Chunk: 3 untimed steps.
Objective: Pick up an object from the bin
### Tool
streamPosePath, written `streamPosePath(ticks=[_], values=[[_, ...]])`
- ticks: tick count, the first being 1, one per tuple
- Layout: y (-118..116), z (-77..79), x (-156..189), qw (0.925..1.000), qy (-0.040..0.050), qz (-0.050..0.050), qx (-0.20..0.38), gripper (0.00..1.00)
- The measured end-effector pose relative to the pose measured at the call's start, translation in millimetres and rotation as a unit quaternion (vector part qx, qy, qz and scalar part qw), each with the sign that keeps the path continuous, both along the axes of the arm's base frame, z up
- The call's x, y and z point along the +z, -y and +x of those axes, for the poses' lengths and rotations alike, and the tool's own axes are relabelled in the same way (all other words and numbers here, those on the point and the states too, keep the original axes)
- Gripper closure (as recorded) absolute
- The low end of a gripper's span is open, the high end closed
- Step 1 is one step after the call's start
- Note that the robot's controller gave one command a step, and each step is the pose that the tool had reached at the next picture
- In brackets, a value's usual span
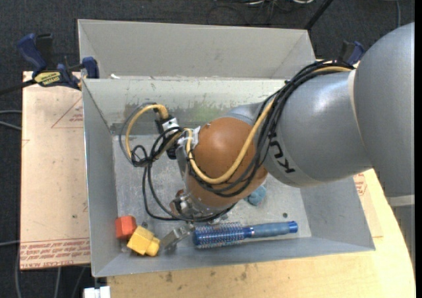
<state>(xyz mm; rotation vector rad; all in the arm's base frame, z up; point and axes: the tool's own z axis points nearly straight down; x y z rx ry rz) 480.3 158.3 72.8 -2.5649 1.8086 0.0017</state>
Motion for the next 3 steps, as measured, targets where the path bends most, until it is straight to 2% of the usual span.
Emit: streamPosePath(ticks=[1, 2, 3], values=[[-0.2, 1.4, 0.7, 1.0, 0.002, 0.001, 0.0, 1.0], [-20.5, 14.6, 57.9, 1.0, 0.0025, 0.001, 0.005, 1.0], [-18.9, 13.0, 54.5, 1.0, -0.0008, 0.0, 0.004, 0.0]])
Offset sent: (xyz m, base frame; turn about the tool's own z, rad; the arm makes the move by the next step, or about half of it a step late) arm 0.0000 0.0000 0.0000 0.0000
